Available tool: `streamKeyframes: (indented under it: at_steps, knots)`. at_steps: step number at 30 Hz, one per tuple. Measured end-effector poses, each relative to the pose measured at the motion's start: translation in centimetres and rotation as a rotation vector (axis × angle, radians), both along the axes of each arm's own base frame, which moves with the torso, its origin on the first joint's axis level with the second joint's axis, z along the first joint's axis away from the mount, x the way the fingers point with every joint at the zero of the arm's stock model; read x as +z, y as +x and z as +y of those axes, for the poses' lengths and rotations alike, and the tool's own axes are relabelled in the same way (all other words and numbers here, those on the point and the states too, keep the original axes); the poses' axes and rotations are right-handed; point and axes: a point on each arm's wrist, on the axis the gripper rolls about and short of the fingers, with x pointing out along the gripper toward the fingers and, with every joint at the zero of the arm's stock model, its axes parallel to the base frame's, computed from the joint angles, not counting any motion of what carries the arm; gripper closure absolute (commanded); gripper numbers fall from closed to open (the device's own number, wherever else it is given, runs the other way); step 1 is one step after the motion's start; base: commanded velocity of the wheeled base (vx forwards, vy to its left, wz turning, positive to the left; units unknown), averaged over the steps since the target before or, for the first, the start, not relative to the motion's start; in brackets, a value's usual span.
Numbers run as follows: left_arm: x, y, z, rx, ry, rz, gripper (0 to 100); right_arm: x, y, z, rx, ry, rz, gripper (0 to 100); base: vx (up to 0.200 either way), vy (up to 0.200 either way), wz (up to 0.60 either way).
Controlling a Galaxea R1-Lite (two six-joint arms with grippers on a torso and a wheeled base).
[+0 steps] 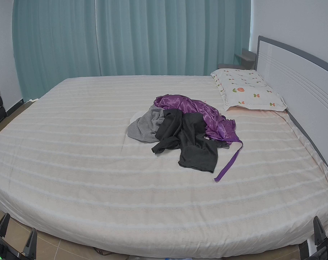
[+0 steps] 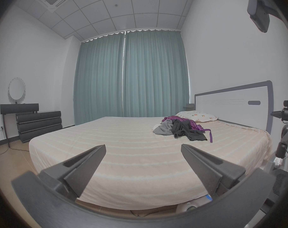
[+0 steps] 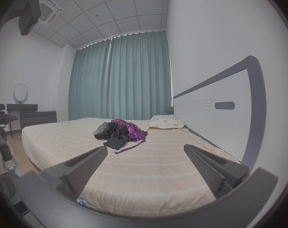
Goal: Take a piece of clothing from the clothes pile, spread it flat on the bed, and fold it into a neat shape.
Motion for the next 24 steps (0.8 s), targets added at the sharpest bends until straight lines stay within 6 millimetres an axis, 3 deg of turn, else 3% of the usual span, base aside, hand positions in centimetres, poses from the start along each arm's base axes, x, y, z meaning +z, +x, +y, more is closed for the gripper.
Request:
streamKeyframes:
  at_steps: [4, 11, 17, 24]
  knots:
    - [0.0, 0.0, 0.0, 0.0, 0.0, 0.0, 0, 0.9, -0.1, 0.0, 0.016, 0.031, -0.022, 0, 0.0, 0.0, 0.0]
    - [0.0, 0.0, 0.0, 0.0, 0.0, 0.0, 0, 6.4, 0.2, 0.1, 0.08, 0.094, -0.057, 0, 0.0, 0.0, 0.0]
    - [0.0, 0.0, 0.0, 0.0, 0.0, 0.0, 0, 8.2, 3.4, 0.3, 0.154, 0.119, 0.078, 0, 0.0, 0.0, 0.0]
    - [0.0, 0.0, 0.0, 0.0, 0.0, 0.0, 0, 8.7, 9.2, 1.4, 0.247, 0.146, 0.252, 0, 0.0, 0.0, 0.0]
